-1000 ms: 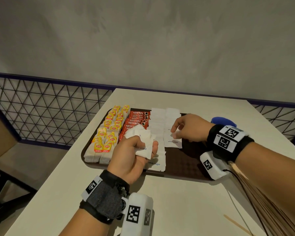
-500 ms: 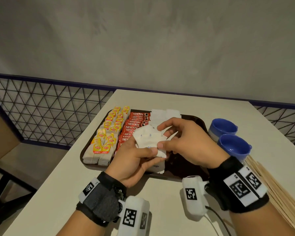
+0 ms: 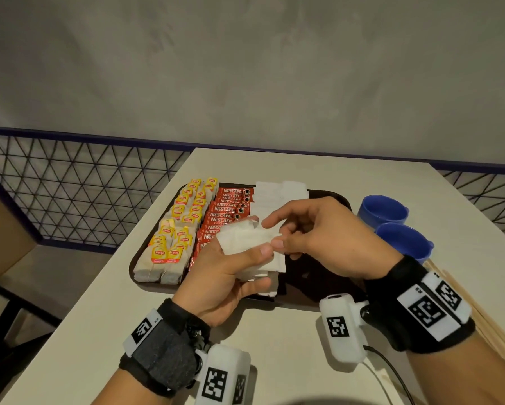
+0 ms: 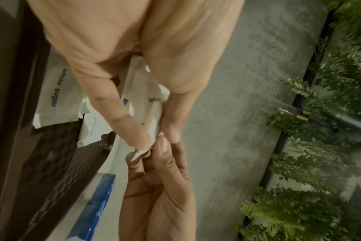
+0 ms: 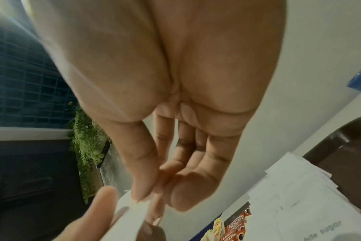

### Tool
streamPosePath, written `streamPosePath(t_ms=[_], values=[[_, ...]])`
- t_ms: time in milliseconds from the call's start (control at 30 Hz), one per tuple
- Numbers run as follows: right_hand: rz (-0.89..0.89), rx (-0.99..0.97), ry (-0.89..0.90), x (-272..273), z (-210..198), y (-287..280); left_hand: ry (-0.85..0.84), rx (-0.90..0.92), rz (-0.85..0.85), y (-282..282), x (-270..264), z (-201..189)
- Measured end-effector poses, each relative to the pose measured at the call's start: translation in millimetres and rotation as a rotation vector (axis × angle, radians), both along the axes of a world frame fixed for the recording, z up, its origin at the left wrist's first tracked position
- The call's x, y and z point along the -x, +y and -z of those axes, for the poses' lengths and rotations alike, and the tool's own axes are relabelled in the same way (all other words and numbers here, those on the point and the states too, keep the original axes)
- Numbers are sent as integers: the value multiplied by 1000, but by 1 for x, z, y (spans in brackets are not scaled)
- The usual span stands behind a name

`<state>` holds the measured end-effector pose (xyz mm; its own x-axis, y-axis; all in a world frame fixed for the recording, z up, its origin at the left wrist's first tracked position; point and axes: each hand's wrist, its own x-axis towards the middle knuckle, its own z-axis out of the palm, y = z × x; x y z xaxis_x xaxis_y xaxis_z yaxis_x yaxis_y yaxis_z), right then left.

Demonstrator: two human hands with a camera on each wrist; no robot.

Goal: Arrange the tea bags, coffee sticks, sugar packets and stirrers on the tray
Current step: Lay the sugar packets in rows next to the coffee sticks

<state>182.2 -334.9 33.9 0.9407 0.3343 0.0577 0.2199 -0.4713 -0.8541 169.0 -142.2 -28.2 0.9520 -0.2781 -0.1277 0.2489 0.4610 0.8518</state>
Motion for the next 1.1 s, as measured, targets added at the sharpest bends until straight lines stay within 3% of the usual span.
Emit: streamPosePath(t_ms=[200, 433, 667, 1100], values=[[167, 18, 27, -5, -2, -9, 88, 100, -33, 2, 0, -8], [202, -65, 91, -4, -5, -8, 94, 85, -48, -2, 1, -5], [143, -103, 120, -2, -3, 0, -18, 60, -57, -5, 0, 4], [71, -119, 25, -4, 1, 0, 4, 5, -156, -2, 1, 2]])
